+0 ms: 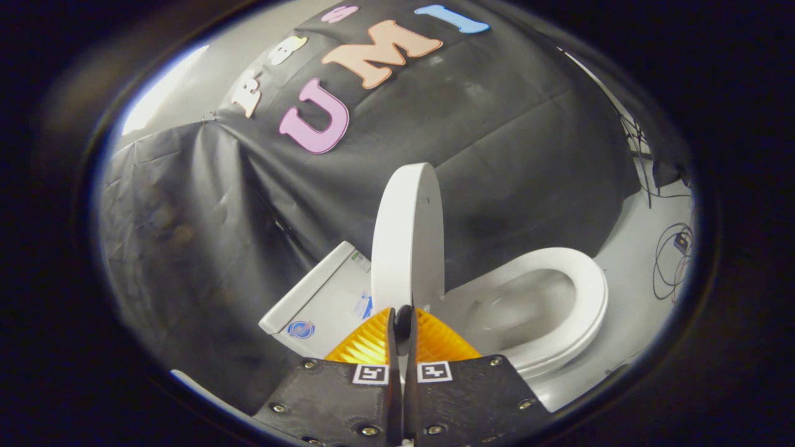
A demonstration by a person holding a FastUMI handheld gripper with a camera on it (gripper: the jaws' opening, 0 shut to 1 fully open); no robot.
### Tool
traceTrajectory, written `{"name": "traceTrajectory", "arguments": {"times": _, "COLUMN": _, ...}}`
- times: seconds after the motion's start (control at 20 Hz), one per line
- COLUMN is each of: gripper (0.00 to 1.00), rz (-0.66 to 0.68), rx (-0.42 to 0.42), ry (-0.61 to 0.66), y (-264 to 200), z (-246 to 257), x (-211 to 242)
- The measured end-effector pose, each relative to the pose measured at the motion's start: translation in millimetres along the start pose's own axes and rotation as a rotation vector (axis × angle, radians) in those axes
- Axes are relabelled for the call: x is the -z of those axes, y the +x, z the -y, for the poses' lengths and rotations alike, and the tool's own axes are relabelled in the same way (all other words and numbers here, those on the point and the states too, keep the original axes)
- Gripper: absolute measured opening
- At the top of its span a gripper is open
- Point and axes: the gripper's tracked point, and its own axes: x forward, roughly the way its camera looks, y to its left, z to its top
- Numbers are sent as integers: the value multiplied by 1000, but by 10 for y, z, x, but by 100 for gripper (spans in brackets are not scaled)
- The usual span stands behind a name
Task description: Open the toilet lid.
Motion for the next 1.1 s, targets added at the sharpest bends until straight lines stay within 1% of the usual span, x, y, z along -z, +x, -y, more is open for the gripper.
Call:
{"name": "traceTrajectory", "arguments": {"times": 0.2, "gripper": 2, "rz": 7, "rx": -30, "ry": -6, "y": 26, "z": -130, "x": 4}}
{"name": "traceTrajectory", "arguments": {"times": 0.35, "gripper": 2, "rz": 12, "rx": -41, "ry": -42, "y": 51, "z": -239, "x": 15}}
{"name": "traceTrajectory", "arguments": {"times": 0.6, "gripper": 3, "rz": 20, "rx": -64, "ry": -23, "y": 109, "z": -395, "x": 15}}
{"name": "traceTrajectory", "arguments": {"times": 0.7, "gripper": 2, "rz": 19, "rx": -69, "ry": -52, "y": 133, "z": -476, "x": 33}}
{"name": "traceTrajectory", "arguments": {"times": 0.85, "gripper": 3, "rz": 19, "rx": -61, "ry": -168, "y": 165, "z": -620, "x": 93}}
{"name": "traceTrajectory", "arguments": {"times": 0.9, "gripper": 3, "rz": 18, "rx": -66, "ry": -186, "y": 170, "z": -670, "x": 98}}
{"name": "traceTrajectory", "arguments": {"times": 0.95, "gripper": 3, "rz": 20, "rx": -75, "ry": -181, "y": 180, "z": -701, "x": 102}}
{"name": "traceTrajectory", "arguments": {"times": 1.1, "gripper": 3, "rz": 25, "rx": -97, "ry": -110, "y": 185, "z": -681, "x": 94}}
